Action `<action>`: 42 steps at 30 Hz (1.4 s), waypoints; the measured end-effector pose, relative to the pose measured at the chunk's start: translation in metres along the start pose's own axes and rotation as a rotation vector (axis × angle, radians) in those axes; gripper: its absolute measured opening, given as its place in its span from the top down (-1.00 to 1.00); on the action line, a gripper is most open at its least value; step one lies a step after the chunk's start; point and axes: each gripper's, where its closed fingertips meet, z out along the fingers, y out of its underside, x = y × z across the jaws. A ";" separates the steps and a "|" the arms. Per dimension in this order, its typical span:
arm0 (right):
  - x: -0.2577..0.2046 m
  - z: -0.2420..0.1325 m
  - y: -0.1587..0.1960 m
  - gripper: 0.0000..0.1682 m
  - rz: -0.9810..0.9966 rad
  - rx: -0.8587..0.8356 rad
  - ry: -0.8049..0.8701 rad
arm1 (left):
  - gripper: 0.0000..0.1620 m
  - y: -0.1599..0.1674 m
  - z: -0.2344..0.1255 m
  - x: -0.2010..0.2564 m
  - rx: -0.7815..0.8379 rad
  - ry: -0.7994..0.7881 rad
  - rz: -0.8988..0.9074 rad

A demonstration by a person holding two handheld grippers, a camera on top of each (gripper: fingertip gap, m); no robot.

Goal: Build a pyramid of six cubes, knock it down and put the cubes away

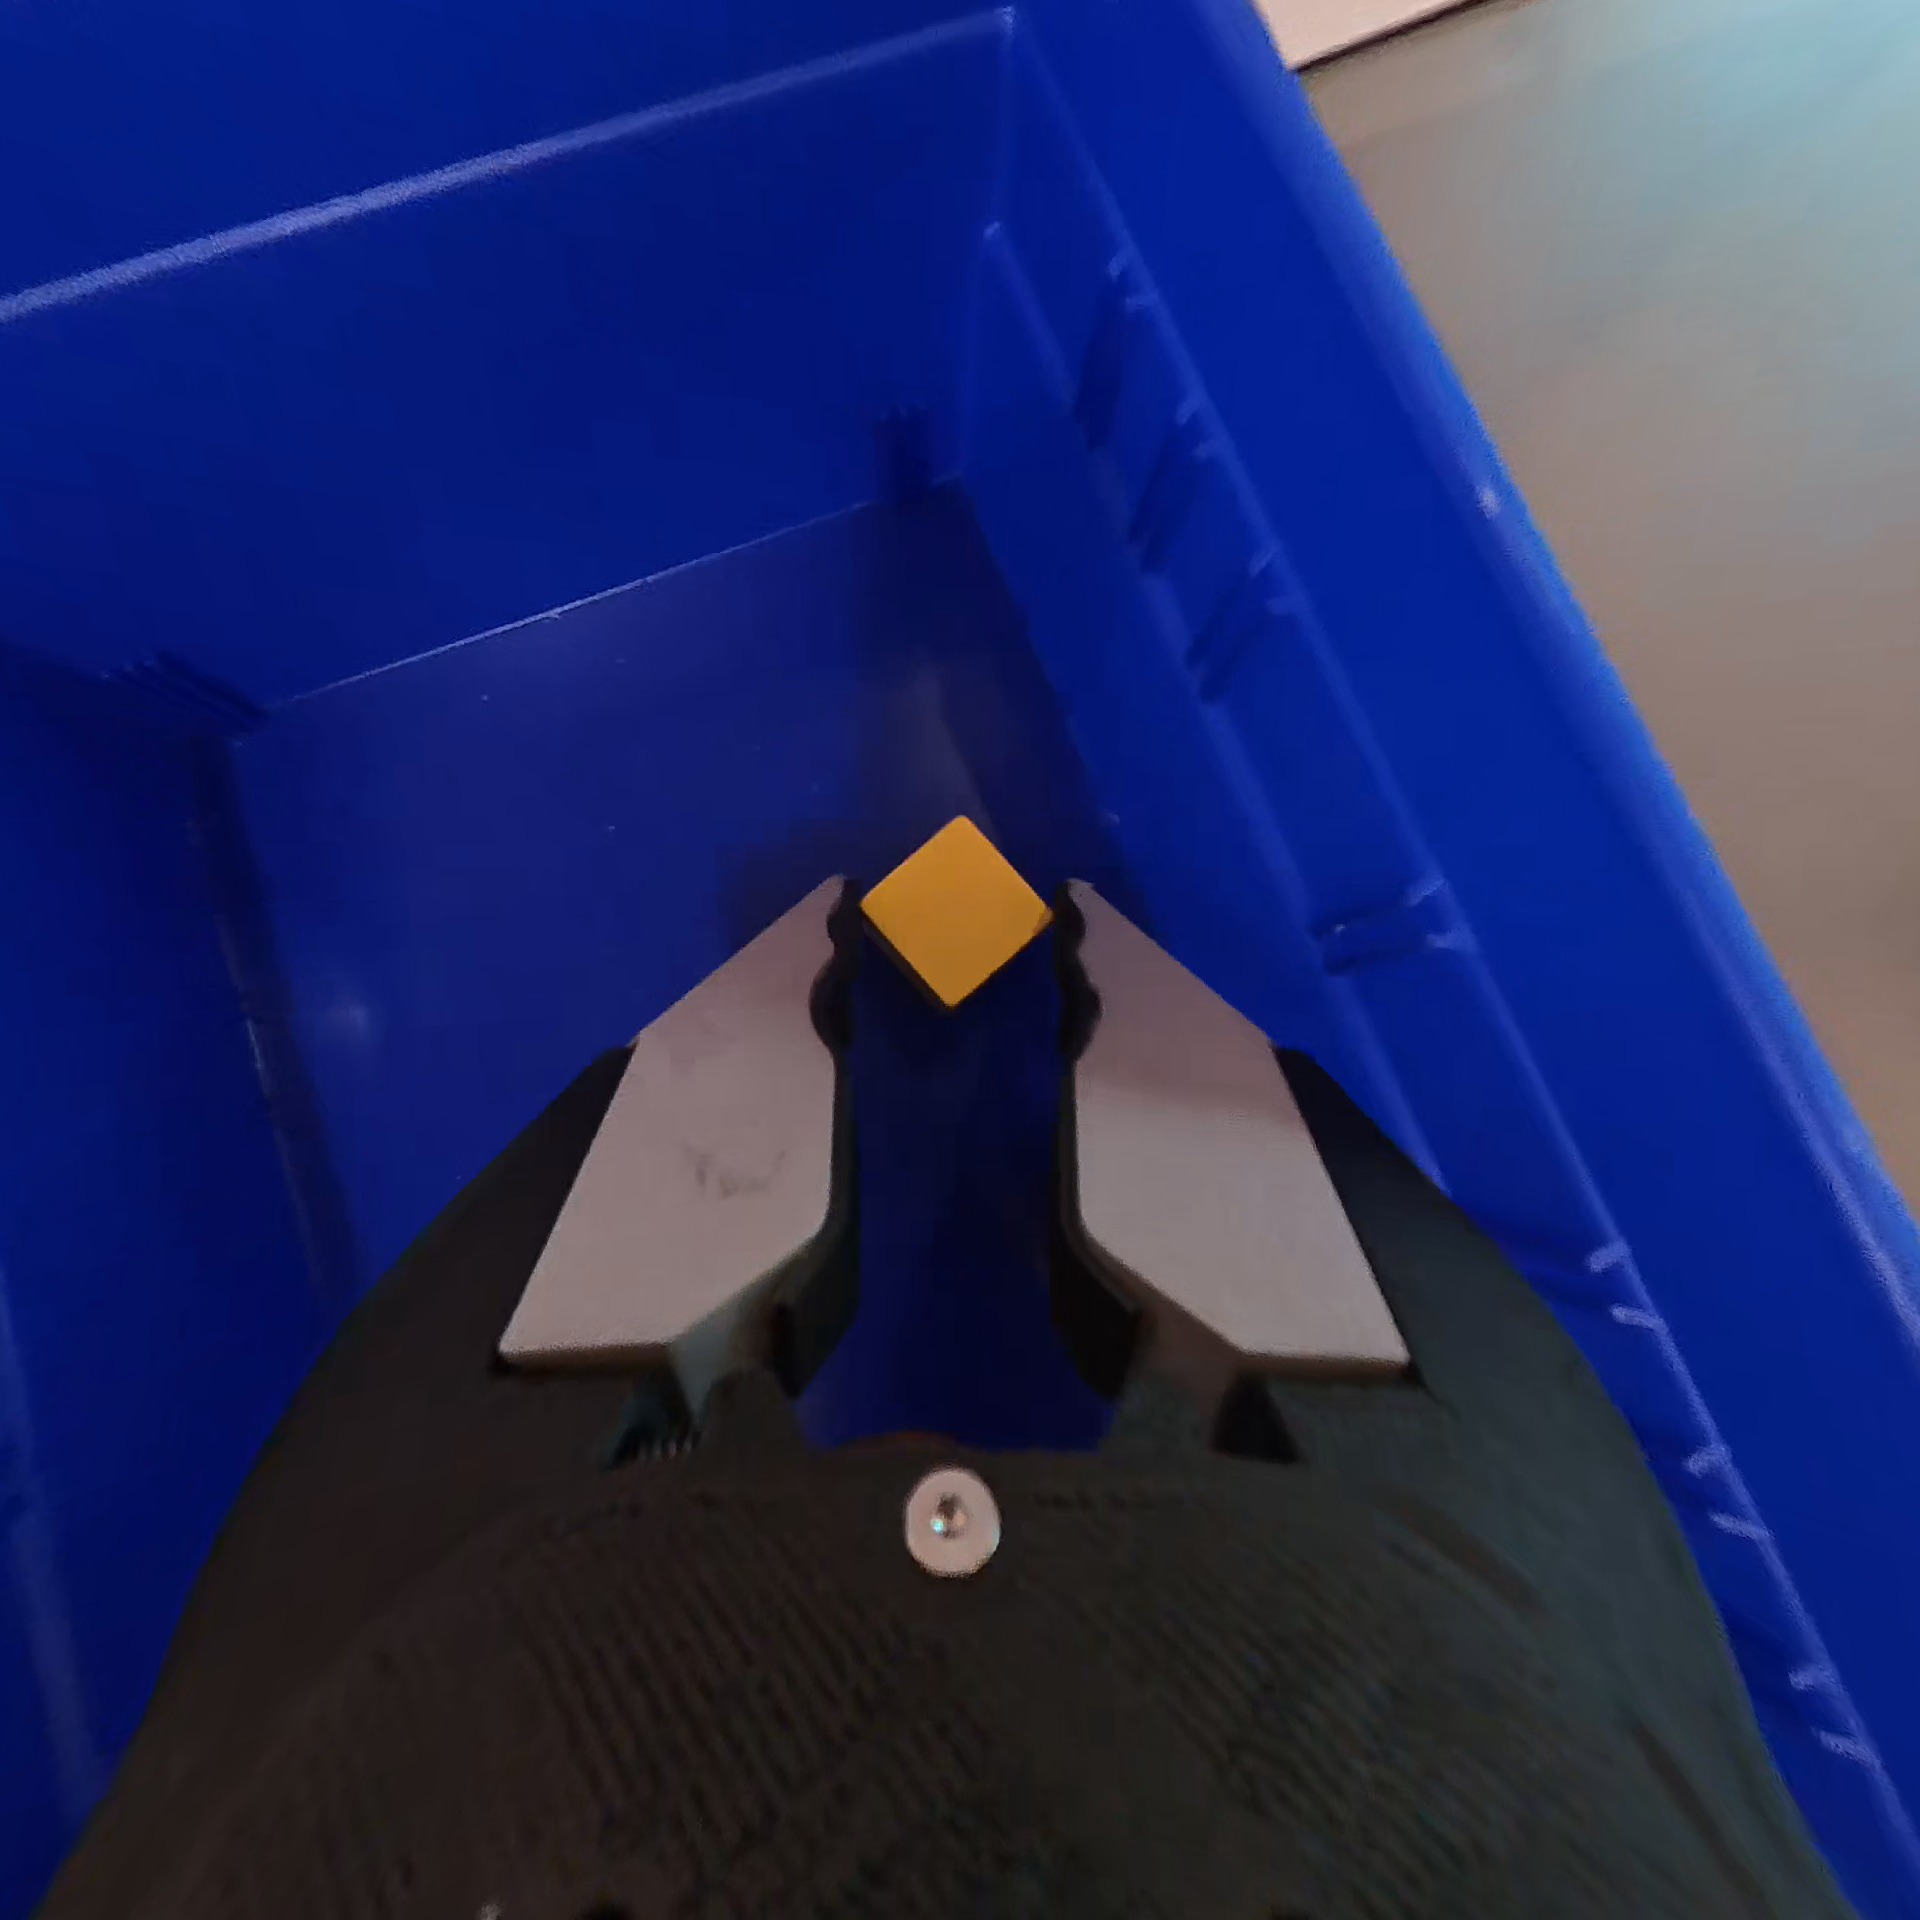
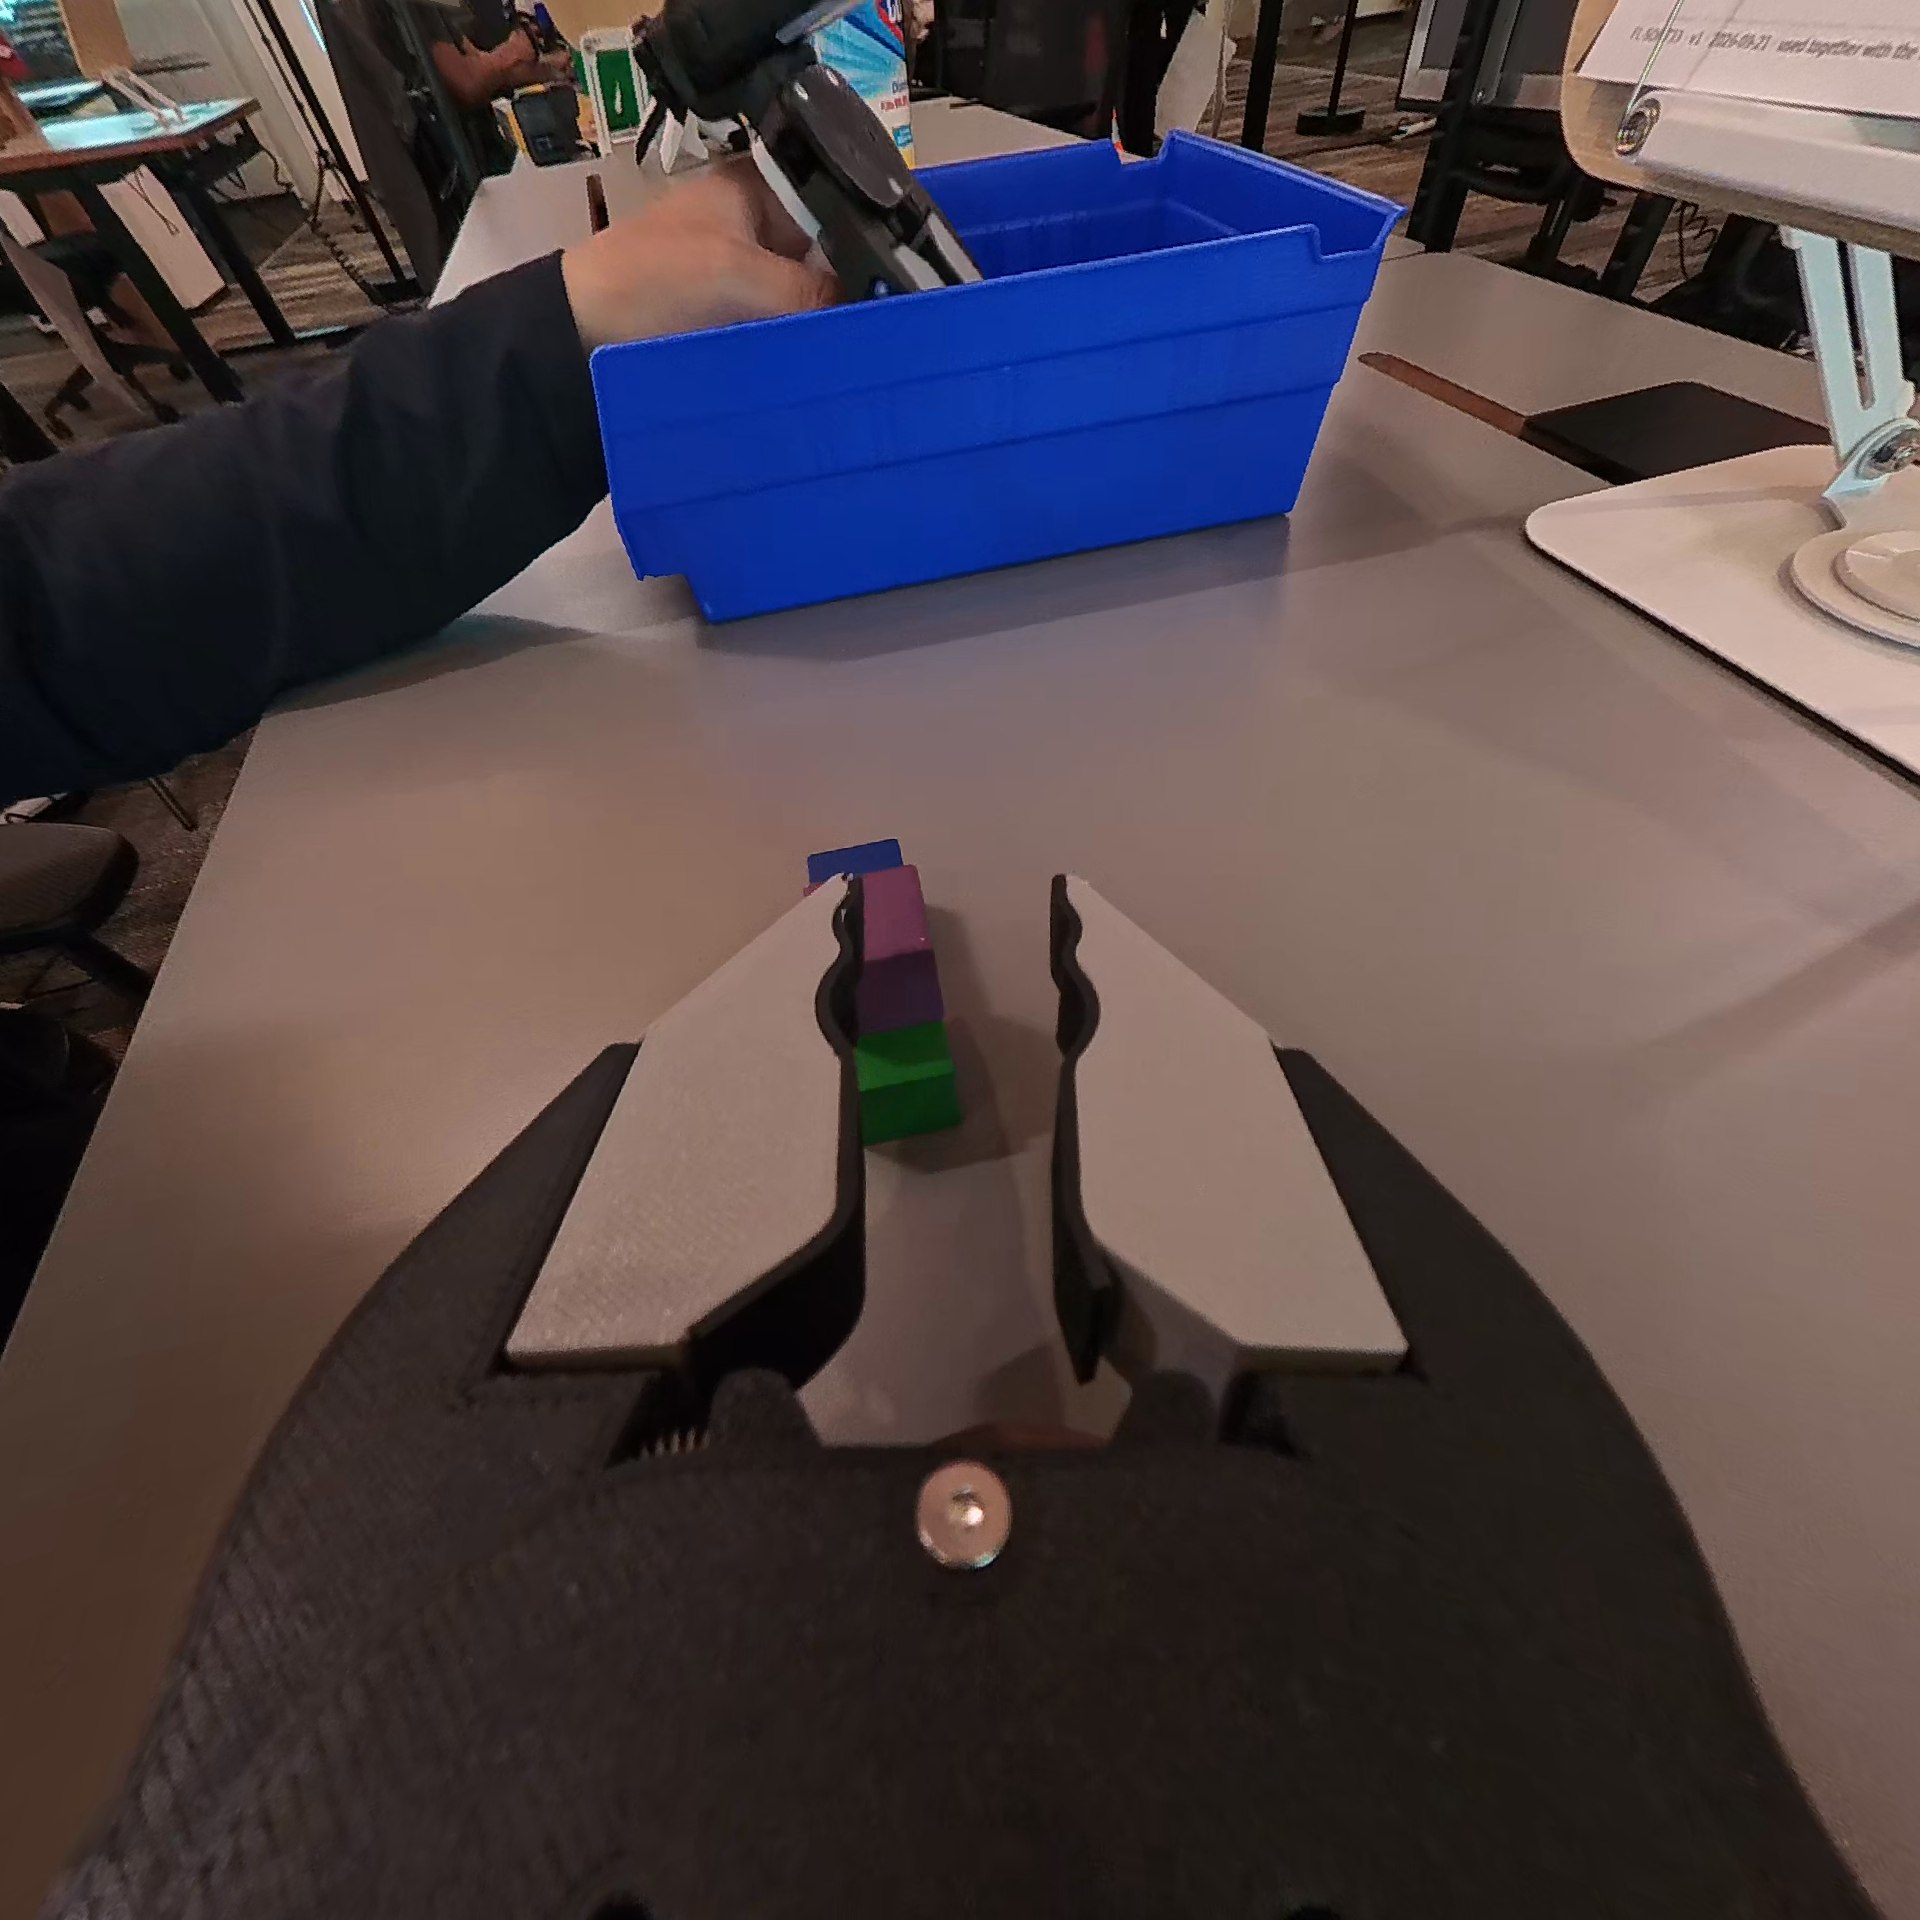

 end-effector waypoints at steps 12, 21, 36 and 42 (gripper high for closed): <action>0.002 -0.008 -0.015 0.61 0.002 0.068 0.021 | 0.57 -0.094 -0.154 0.093 0.724 0.668 0.062; -0.008 -0.019 -0.047 0.55 -0.063 0.210 0.082 | 0.57 -0.081 -0.144 0.206 0.521 0.855 0.153; -0.037 0.005 -0.079 0.49 -0.225 0.291 0.200 | 0.57 -0.073 -0.117 0.257 0.435 0.816 0.073; -0.033 0.002 -0.080 0.50 -0.190 0.307 0.190 | 0.58 -0.063 -0.104 0.270 0.368 0.830 0.091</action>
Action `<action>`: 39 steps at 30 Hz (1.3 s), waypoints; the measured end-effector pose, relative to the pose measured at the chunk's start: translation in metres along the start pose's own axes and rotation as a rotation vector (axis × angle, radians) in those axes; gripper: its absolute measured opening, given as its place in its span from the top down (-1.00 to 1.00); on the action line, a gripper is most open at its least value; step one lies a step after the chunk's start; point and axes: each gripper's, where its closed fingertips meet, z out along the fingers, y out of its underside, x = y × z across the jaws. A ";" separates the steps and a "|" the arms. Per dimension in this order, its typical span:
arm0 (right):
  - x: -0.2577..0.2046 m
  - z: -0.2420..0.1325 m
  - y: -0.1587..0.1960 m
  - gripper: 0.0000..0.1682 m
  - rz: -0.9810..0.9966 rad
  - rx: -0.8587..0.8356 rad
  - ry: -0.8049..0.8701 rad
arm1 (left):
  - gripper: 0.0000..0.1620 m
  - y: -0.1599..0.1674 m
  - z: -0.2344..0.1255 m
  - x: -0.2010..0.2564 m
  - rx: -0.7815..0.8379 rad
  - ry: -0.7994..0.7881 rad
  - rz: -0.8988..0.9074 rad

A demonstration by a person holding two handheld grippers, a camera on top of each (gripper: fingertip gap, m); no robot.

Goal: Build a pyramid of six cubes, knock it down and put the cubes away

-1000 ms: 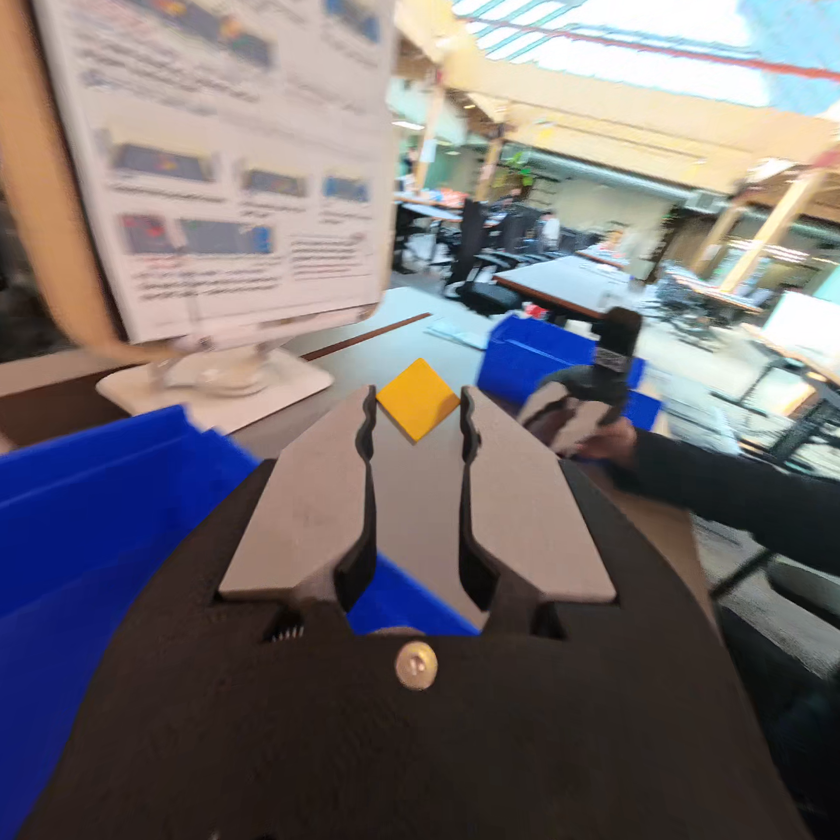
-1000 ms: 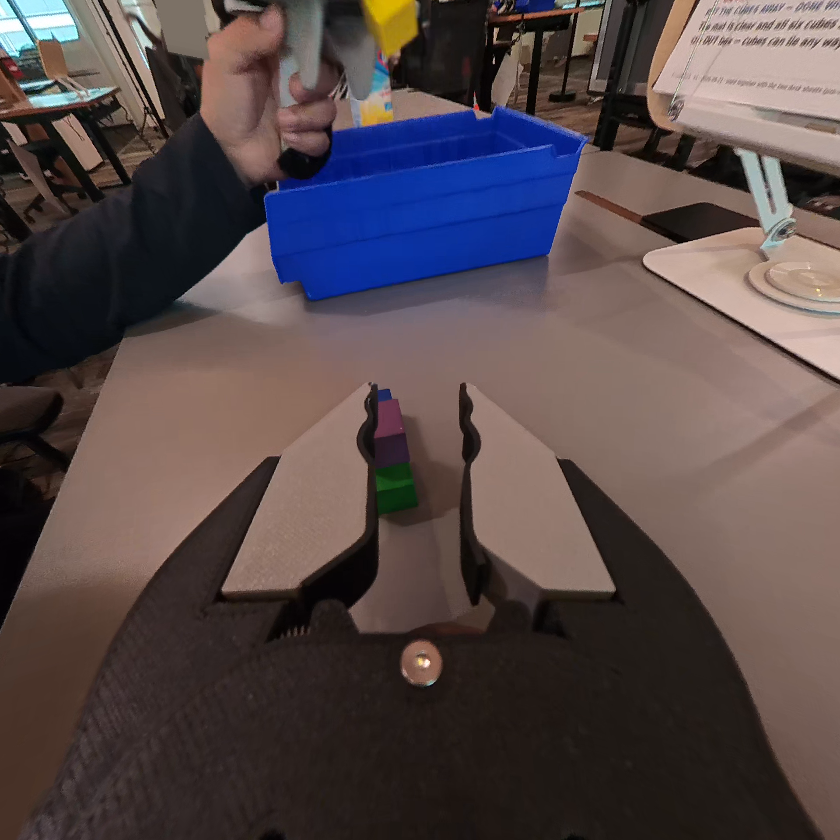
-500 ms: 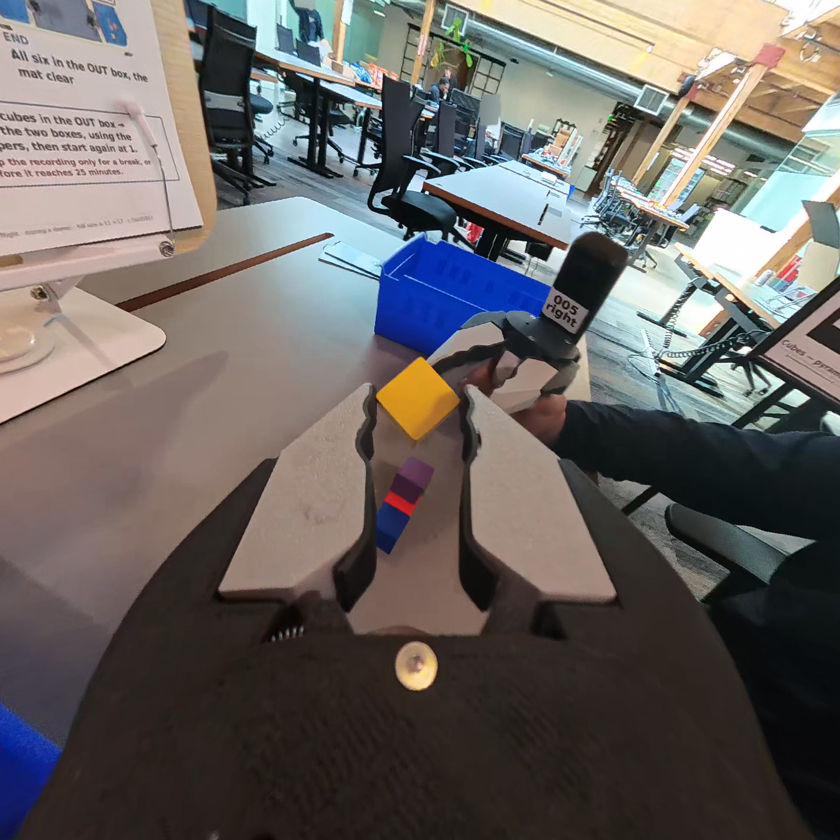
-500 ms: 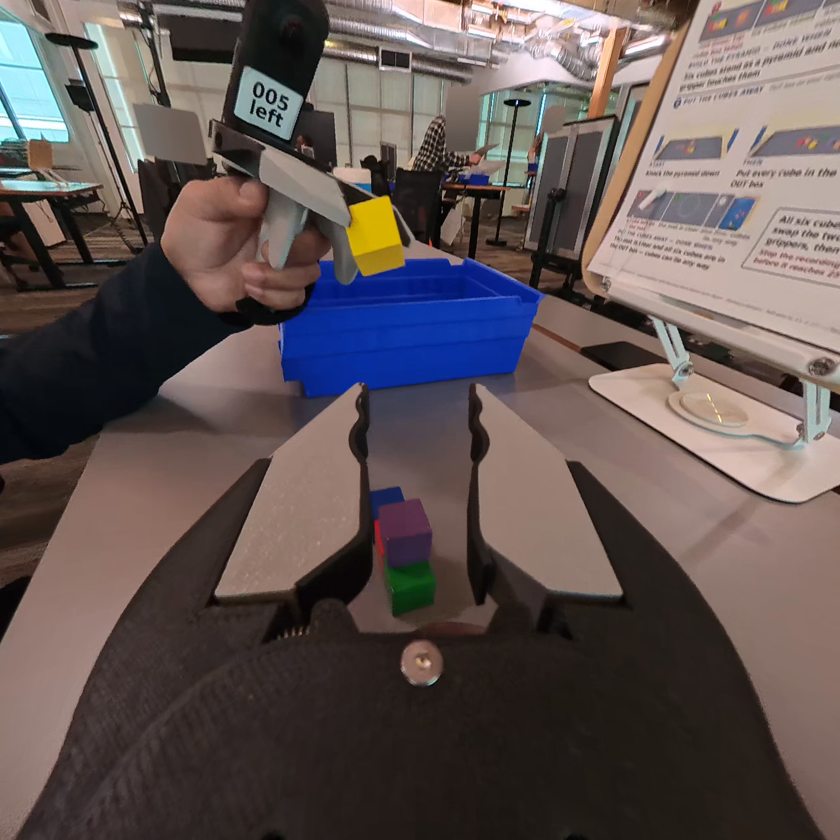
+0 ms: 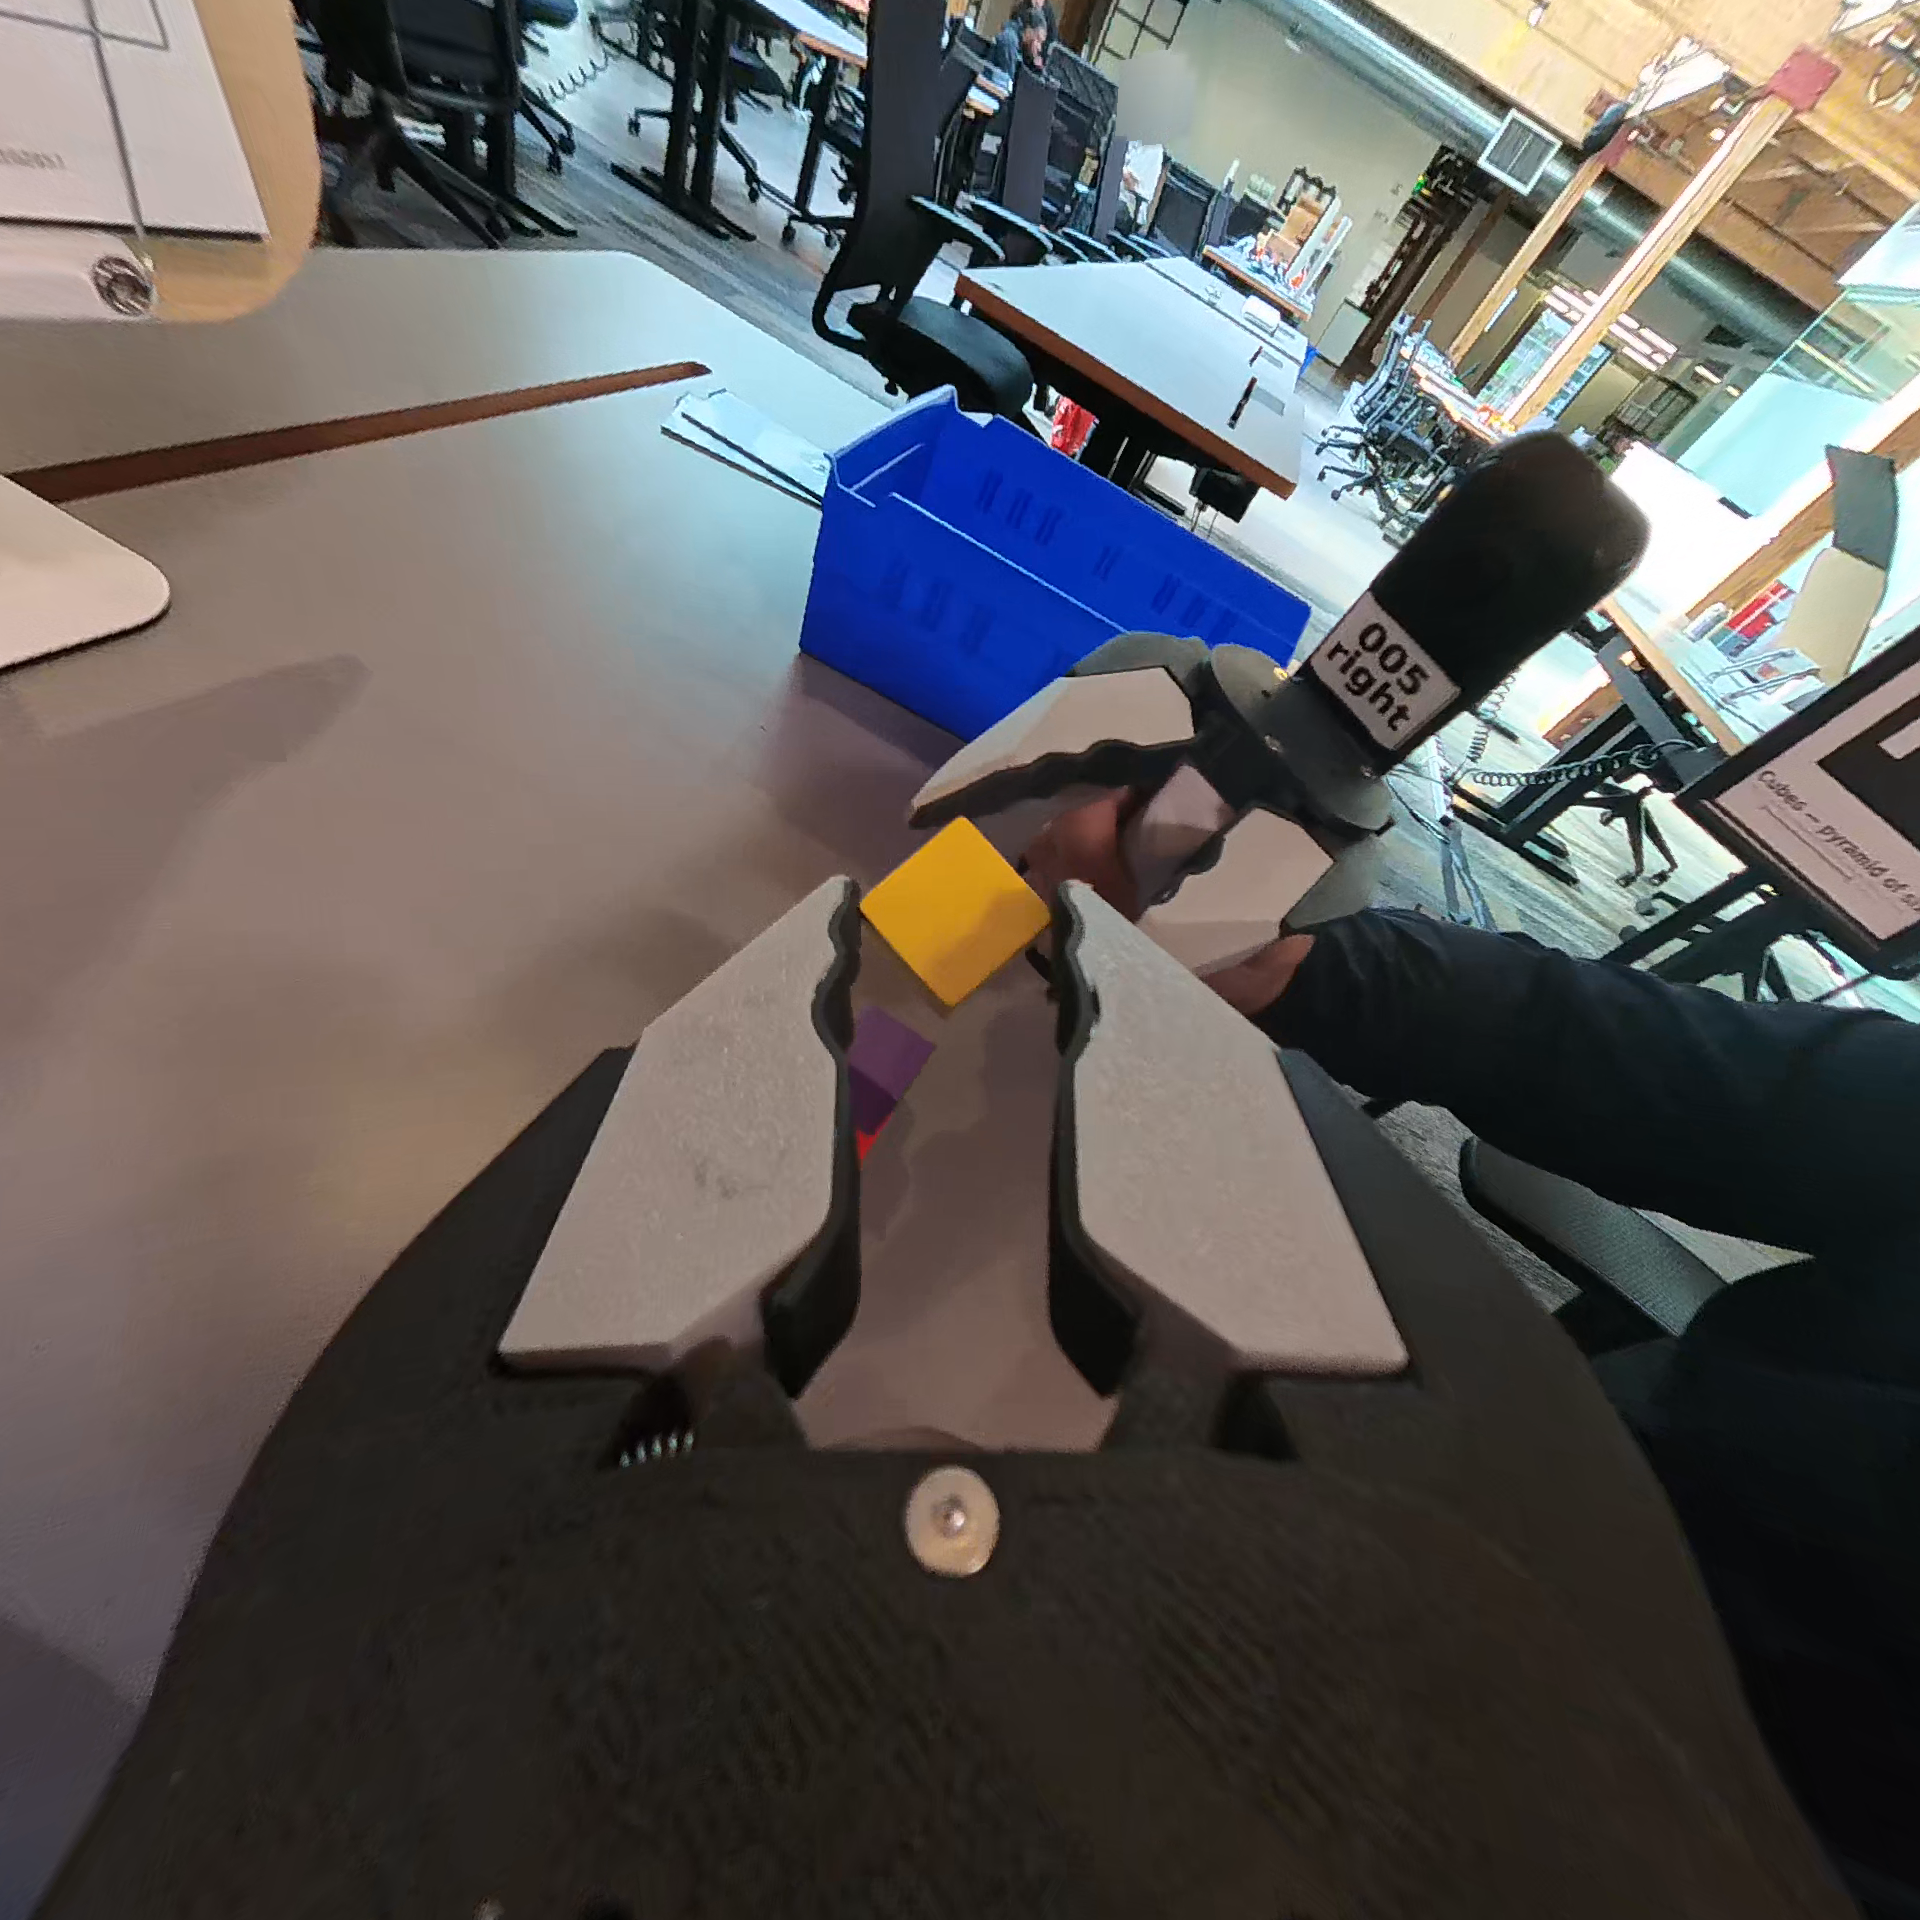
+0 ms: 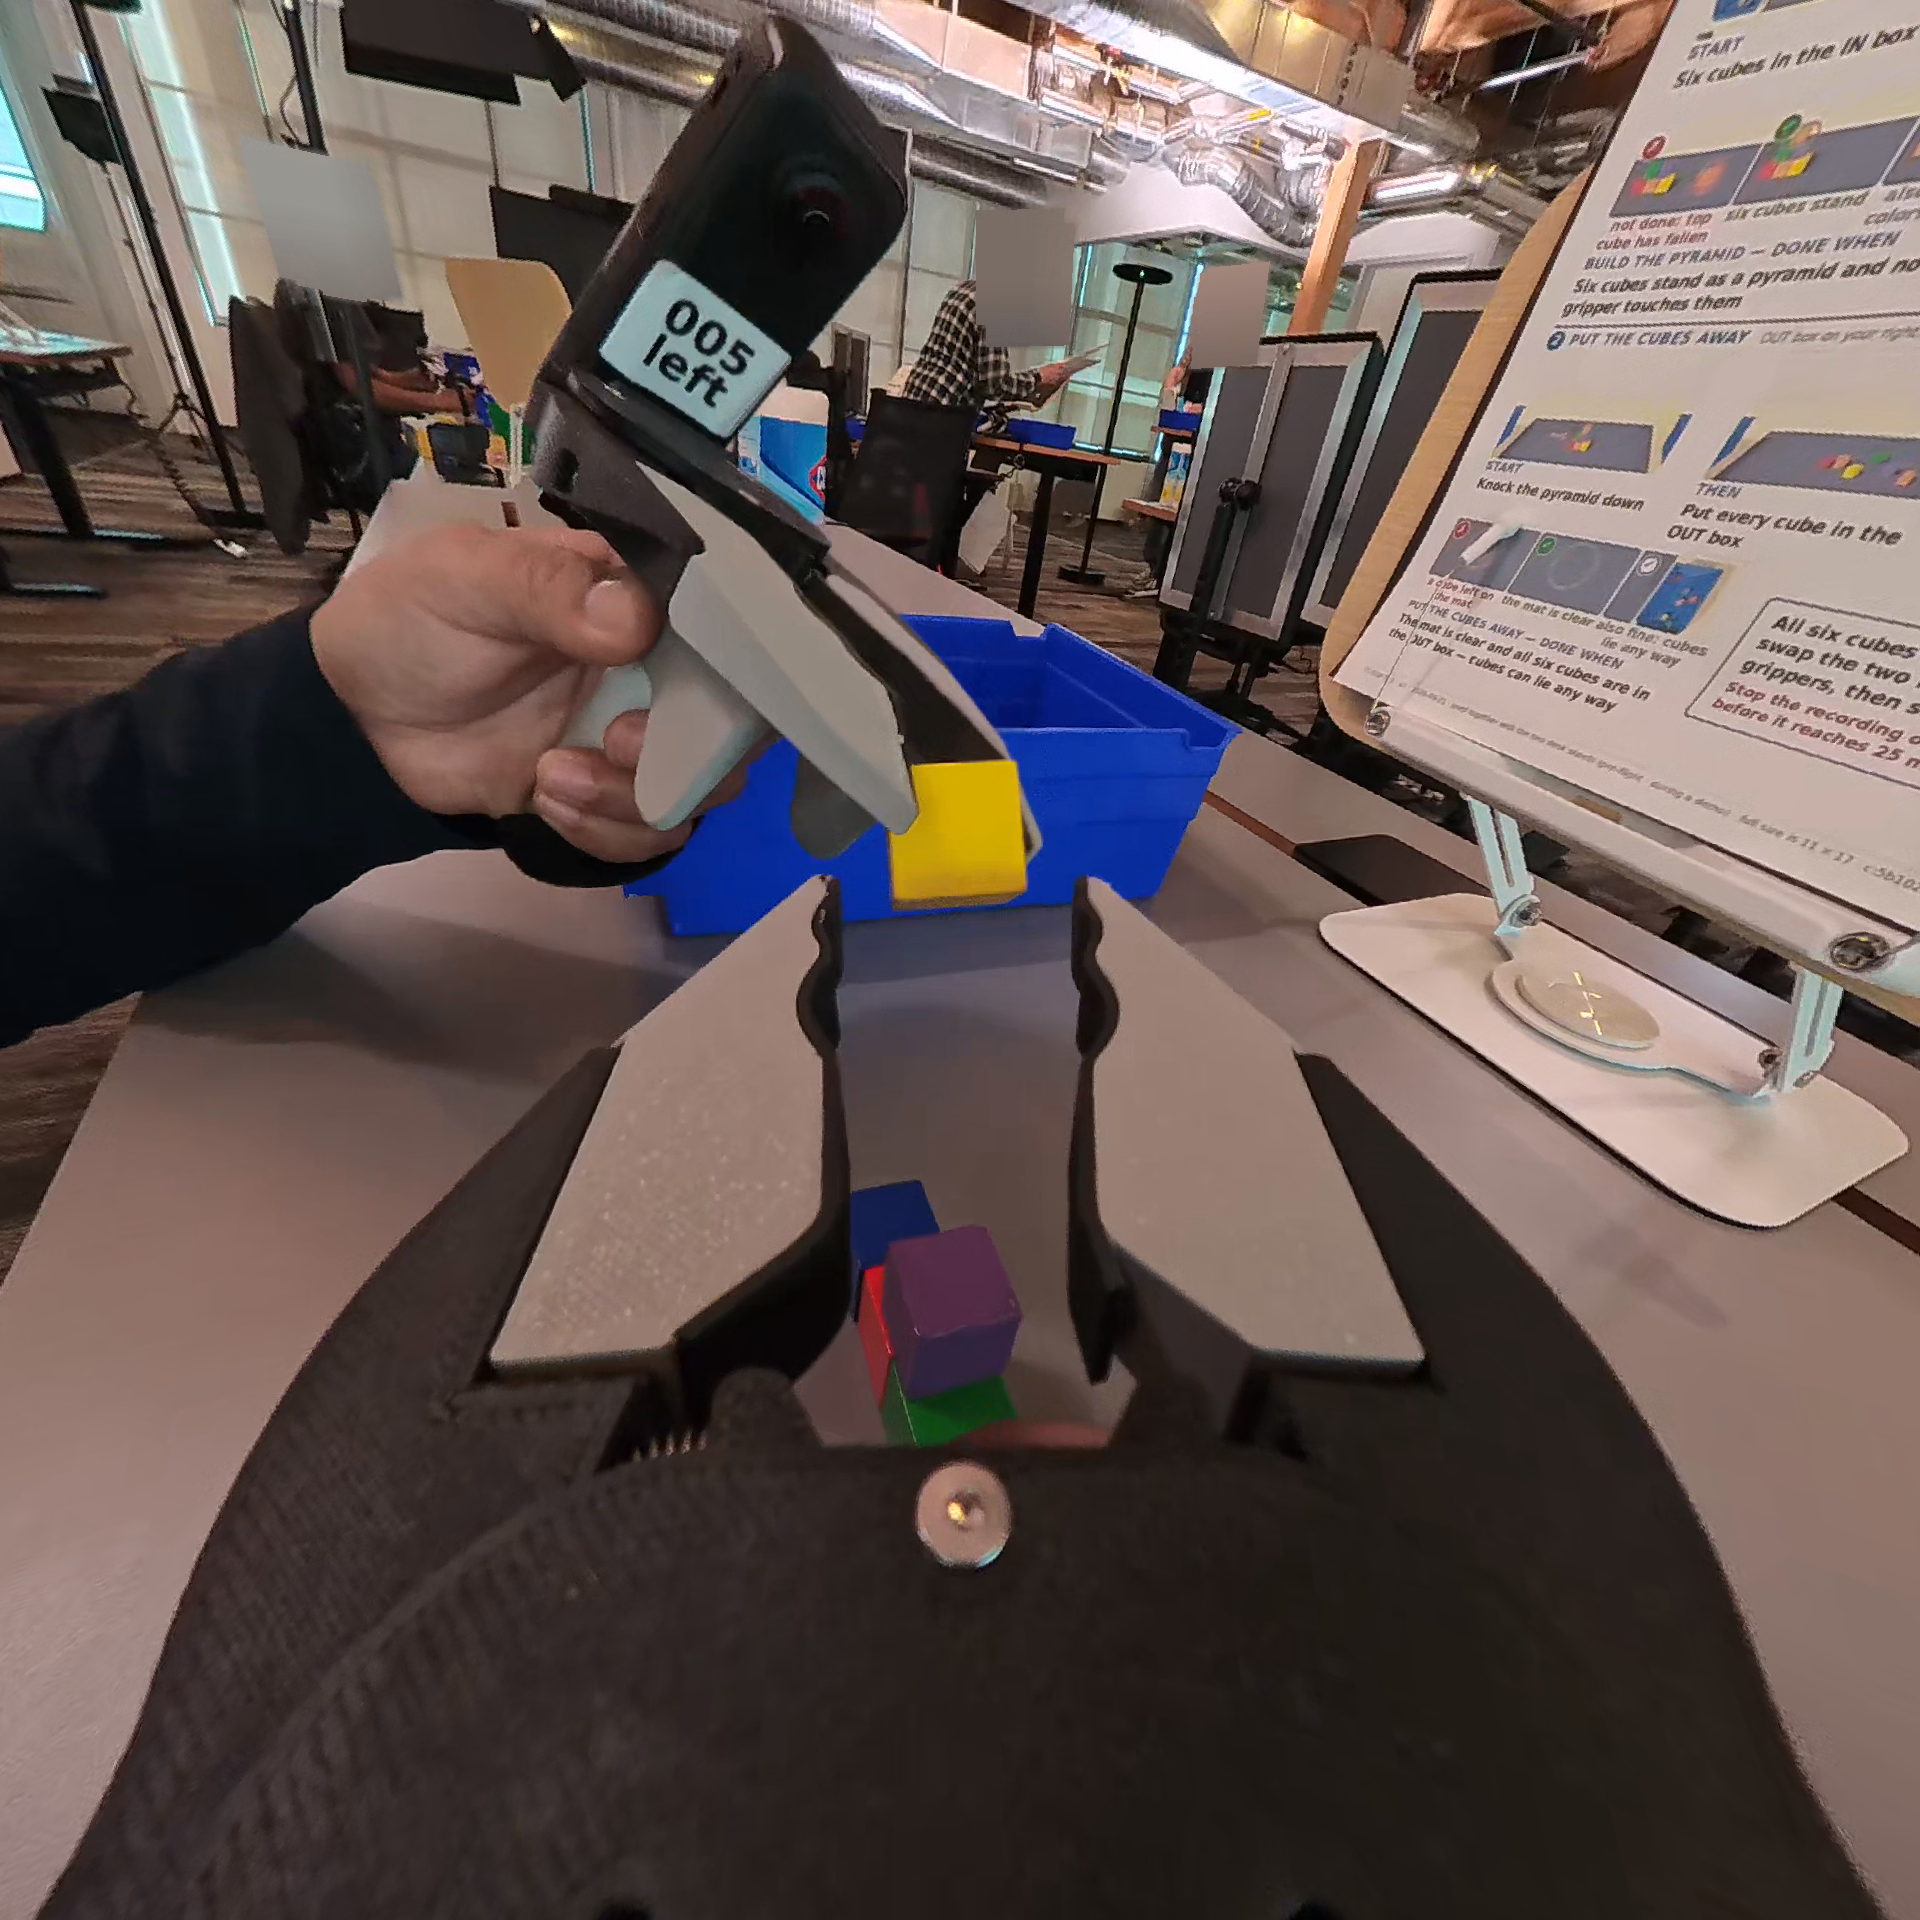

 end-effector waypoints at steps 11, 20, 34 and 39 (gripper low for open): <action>-0.004 0.002 0.006 0.69 -0.049 -0.042 -0.014 | 0.57 0.013 0.011 0.000 -0.059 0.003 -0.004; -0.004 0.003 0.012 0.68 -0.077 -0.076 -0.004 | 0.57 0.018 0.012 -0.004 -0.082 -0.024 -0.004; -0.002 0.000 0.009 0.72 -0.060 -0.066 0.001 | 0.57 0.014 0.013 -0.001 -0.052 0.017 -0.014; 0.000 -0.002 0.007 0.72 -0.030 -0.055 -0.006 | 0.58 0.011 0.008 0.001 -0.040 0.032 0.017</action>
